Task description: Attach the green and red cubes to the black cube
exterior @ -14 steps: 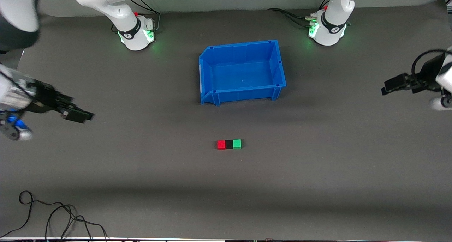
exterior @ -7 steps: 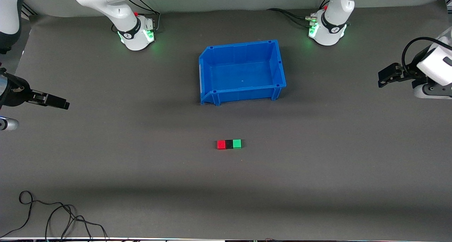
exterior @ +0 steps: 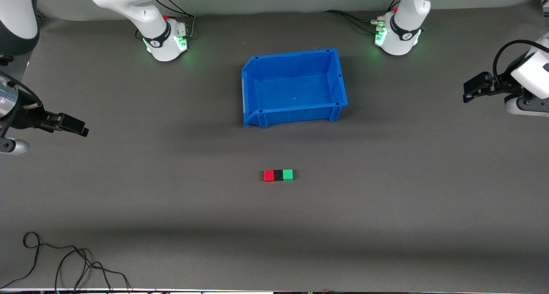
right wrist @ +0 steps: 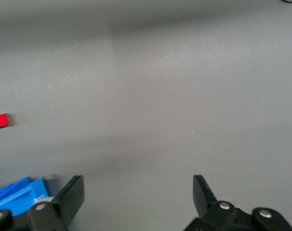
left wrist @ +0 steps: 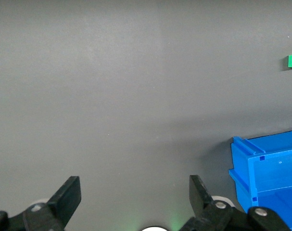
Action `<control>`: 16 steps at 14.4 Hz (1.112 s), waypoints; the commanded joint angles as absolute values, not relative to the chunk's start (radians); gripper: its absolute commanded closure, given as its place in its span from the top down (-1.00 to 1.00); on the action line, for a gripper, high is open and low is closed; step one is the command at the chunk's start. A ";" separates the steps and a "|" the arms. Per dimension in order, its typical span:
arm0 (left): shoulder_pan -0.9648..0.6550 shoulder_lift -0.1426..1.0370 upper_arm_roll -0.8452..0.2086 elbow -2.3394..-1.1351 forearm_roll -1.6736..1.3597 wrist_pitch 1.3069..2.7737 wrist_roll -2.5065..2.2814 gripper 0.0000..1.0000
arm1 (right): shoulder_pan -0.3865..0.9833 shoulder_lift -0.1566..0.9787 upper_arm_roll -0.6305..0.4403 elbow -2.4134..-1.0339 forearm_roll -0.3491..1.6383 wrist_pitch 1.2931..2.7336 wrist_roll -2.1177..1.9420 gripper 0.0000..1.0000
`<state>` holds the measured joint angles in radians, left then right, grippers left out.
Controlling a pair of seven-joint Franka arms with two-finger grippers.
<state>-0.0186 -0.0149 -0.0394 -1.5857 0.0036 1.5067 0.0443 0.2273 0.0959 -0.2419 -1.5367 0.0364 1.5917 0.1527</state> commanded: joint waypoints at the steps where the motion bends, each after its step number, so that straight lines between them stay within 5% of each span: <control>1: -0.018 -0.040 -0.040 -1.597 -0.003 1.493 0.055 1.00 | 0.244 0.049 -0.244 -1.592 0.011 1.618 0.138 1.00; 5: -0.021 -0.034 -0.040 -1.588 -0.002 1.479 0.054 1.00 | 0.209 0.048 -0.216 -1.598 0.011 1.621 0.143 1.00; 9: -0.018 -0.029 -0.040 -1.578 0.002 1.470 0.052 1.00 | 0.060 0.032 -0.077 -1.600 0.011 1.618 0.137 1.00; 16: -0.018 -0.026 -0.038 -1.572 0.005 1.470 0.046 1.00 | 0.086 0.040 -0.084 -1.594 0.009 1.618 0.138 1.00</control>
<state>-0.0189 -0.0171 -0.0400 -1.5832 0.0037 1.4886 0.0438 0.0804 0.0631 -0.0845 -1.5700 0.0331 1.6045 0.1514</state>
